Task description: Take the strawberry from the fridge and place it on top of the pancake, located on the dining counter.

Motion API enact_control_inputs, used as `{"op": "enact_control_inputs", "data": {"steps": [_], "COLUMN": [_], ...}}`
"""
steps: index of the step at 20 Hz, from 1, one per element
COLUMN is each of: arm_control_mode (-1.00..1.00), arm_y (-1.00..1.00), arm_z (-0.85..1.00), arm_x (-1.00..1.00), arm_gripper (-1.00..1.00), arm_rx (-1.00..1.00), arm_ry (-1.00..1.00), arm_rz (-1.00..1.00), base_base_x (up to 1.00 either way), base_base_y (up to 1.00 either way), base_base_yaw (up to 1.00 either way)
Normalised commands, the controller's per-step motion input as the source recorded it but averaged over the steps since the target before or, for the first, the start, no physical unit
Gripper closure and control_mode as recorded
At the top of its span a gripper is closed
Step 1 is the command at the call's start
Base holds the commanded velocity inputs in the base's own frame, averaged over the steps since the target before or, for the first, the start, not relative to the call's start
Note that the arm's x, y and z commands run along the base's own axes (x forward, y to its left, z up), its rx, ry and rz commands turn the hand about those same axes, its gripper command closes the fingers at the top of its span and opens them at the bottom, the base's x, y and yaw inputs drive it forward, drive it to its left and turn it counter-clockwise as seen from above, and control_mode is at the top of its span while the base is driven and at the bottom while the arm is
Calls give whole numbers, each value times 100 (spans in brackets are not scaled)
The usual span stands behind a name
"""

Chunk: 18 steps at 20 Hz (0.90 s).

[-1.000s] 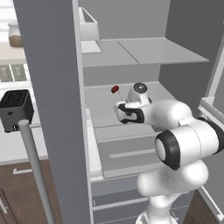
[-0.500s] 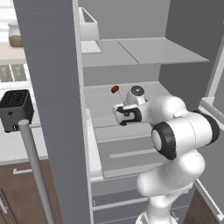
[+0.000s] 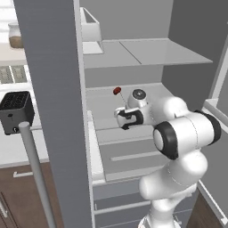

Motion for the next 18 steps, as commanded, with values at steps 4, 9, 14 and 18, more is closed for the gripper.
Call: {"op": "enact_control_inputs", "data": {"steps": [4, 9, 14, 18], "arm_control_mode": [-100, -100, -100, -100], "arm_y": [-2, -1, -31, -43], "arm_z": [-5, 0, 9, 31], "arm_x": [32, 30, -67, -100], "arm_gripper": [100, 100, 100, 100], "arm_rx": [0, 0, 5, 7], "arm_ry": [-5, 0, 0, 0], "arm_rz": [0, 0, -4, -10], "base_base_x": [0, 0, 0, 0], "base_base_y": [0, 0, 0, 0], "base_base_yaw": [0, 0, 0, 0]}}
